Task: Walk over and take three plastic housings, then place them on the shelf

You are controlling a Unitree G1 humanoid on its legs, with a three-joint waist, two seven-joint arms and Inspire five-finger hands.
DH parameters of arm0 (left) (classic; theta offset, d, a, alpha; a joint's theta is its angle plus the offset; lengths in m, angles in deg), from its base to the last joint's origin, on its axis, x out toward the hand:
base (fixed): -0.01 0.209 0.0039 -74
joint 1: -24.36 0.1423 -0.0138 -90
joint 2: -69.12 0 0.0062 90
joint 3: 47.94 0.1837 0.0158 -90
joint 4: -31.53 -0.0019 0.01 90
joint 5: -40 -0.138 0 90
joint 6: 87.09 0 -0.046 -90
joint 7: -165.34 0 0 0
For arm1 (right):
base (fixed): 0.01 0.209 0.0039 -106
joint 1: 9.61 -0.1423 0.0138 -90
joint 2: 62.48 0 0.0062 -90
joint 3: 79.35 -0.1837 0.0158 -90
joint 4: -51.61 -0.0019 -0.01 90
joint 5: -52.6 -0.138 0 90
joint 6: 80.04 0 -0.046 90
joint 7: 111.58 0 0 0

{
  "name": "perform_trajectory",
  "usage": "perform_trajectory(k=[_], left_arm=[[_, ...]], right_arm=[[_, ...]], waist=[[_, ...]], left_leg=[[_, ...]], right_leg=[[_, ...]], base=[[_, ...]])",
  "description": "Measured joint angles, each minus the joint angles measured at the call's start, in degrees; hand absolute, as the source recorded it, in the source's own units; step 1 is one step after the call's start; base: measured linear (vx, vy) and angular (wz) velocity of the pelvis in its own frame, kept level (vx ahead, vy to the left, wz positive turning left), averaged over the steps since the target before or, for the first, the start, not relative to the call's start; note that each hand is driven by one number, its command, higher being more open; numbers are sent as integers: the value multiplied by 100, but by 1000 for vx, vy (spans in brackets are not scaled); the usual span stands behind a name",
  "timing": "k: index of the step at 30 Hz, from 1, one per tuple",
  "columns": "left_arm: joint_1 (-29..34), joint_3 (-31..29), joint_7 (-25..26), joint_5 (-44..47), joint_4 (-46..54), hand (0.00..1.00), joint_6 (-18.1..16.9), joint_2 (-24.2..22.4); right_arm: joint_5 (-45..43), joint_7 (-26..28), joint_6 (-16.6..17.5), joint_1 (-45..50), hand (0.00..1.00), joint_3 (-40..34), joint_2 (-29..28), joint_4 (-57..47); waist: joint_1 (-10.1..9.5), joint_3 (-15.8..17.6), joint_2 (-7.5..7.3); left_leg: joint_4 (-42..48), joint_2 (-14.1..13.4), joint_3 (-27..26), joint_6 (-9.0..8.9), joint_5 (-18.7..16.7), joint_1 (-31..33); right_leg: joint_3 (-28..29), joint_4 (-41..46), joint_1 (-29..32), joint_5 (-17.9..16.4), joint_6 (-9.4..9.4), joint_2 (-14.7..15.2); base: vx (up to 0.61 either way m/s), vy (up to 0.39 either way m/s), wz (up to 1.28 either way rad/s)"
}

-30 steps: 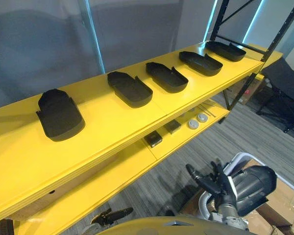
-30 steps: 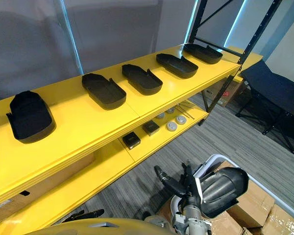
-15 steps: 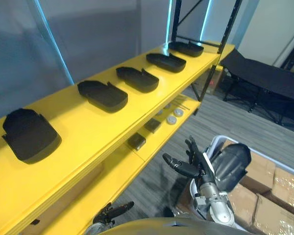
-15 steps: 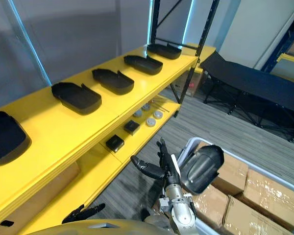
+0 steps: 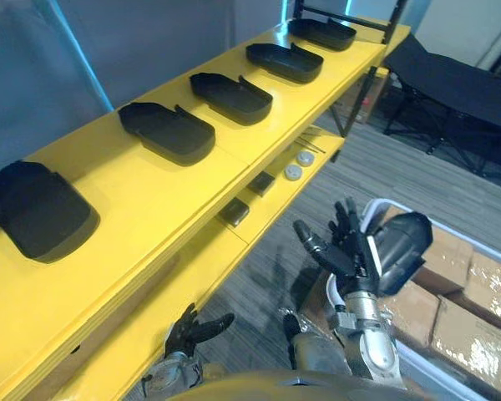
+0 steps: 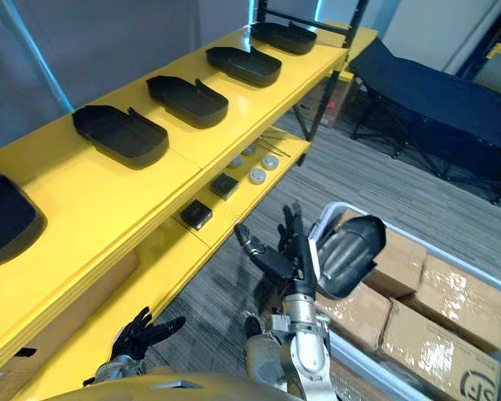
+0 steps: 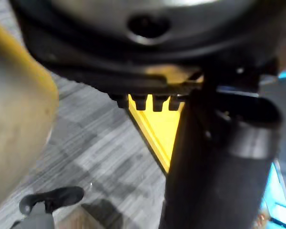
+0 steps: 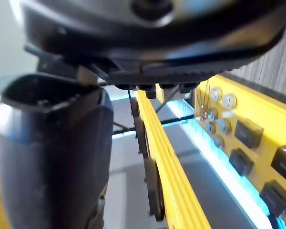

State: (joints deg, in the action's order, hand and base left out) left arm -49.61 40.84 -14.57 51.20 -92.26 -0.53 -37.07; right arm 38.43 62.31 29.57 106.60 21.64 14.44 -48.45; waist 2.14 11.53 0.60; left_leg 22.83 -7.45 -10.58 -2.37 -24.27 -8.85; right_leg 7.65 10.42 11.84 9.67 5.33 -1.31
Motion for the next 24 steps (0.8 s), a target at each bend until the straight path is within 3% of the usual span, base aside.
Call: perform_trajectory(k=[1,3,4,5,7,8,9,10,11,12,14,15,16,18,20,21,22,24], left_arm=[[38,103,114,34,322,100,55,-14],[-117,284,288,50,580,100,262,33],[-225,480,383,74,766,100,407,90],[-319,607,423,194,944,100,520,155],[-359,628,427,201,964,100,597,224],[-454,699,454,182,944,100,689,384],[-467,718,453,178,944,100,723,447],[-441,706,450,164,882,100,741,593],[-433,715,442,172,654,100,763,587],[-376,733,402,176,590,100,775,580],[-71,716,283,187,351,100,828,420],[-80,686,283,181,349,100,800,388],[-144,547,286,245,234,100,714,398],[-586,363,316,448,-369,100,691,532],[-739,362,302,778,-699,100,579,463],[-670,448,232,952,-704,100,429,383],[-651,518,86,953,-692,100,280,395],[-581,773,8,973,-554,100,26,296]], right_arm=[[-189,199,50,-42,100,-20,-1,-11],[-496,355,116,-28,100,-32,-18,1],[-558,416,122,-98,100,-27,-7,80],[-536,416,170,-383,100,43,64,403],[-530,348,170,-768,100,161,94,873],[-528,250,166,-1191,100,276,67,1451],[-528,208,161,-1292,100,303,56,1607],[-509,128,111,-1403,100,321,7,1815],[-437,-59,6,-1473,100,295,16,1913],[-432,-134,-25,-1455,100,250,26,1918],[-428,-353,-38,-1356,100,3,63,1928],[-429,-370,-43,-1372,100,-55,80,1927],[-426,-377,-48,-1430,100,-44,89,1916],[-417,-348,-181,-1369,100,-15,89,1893],[-392,-320,-335,-1244,100,-46,140,1860],[-201,-305,-440,-964,100,-193,137,1748],[-194,-270,-456,-727,100,-359,152,1616],[-207,-278,-462,-542,100,-726,184,1488]], waist=[[-135,79,13],[-125,100,-89],[-131,91,-91],[-117,69,-49],[-119,32,0],[-181,3,3],[-219,-12,-24],[-263,-79,-156],[-286,-87,-8],[-267,-83,33],[-220,-125,187],[-263,-136,192],[-354,-137,103],[-287,-98,-106],[-132,-19,-30],[-13,15,-9],[-21,47,0],[-9,58,47]], left_leg=[[-121,-134,-373,-30,107,-36],[-260,-129,-581,-4,295,-36],[-422,-150,-643,-6,466,-69],[-522,-262,-671,-57,618,-35],[-534,-439,-706,-142,711,69],[-489,-619,-692,-267,809,256],[-460,-659,-690,-323,841,335],[-361,-653,-622,-425,873,528],[-556,-698,-261,-326,1055,554],[-667,-710,-168,-328,1162,502],[-829,-904,-402,-443,1475,359],[-841,-964,-532,-456,1556,367],[-796,-1020,-733,-499,1636,441],[-570,-1040,-792,-498,1637,529],[-410,-1173,-758,-467,1757,539],[-363,-1169,-809,-437,1989,521],[-319,-1168,-886,-395,2010,554],[-551,-849,-941,-352,1874,506]], right_leg=[[-189,-588,-66,651,376,-5],[-836,495,127,-127,-326,217],[-1110,1572,215,-870,-540,448],[-1221,2373,159,-1195,-582,749],[-1222,2691,27,-1281,-711,953],[-1188,2774,-145,-1258,-741,1240],[-1177,2719,-218,-1201,-722,1368],[-1089,2401,-359,-870,-641,1478],[-1187,2323,-284,-867,-684,1294],[-1249,2289,-279,-864,-681,1265],[-1863,1533,-548,-881,-640,1171],[-2021,1159,-688,-907,-610,1112],[-2472,783,-796,-1085,-284,1128],[-2907,-247,-1240,-1223,-46,990],[-2974,-776,-1595,-1065,-83,786],[-2972,-931,-1736,-1016,-132,766],[-2926,-982,-1770,-992,-168,778],[-2744,-1065,-1736,-940,-204,882]], base=[[-399,-96,-146],[-296,-80,-75],[-243,-62,-29],[-213,-63,-29],[-124,-138,-25],[-66,-209,-26],[-34,-263,-29],[-33,-290,-33],[-31,-289,-37],[-14,-258,-46],[-5,-182,-65],[2,-165,-103],[2,-237,-90],[-29,-345,-62],[-47,-255,-2],[-23,-213,4],[-14,-133,-18],[-15,-30,-45]])
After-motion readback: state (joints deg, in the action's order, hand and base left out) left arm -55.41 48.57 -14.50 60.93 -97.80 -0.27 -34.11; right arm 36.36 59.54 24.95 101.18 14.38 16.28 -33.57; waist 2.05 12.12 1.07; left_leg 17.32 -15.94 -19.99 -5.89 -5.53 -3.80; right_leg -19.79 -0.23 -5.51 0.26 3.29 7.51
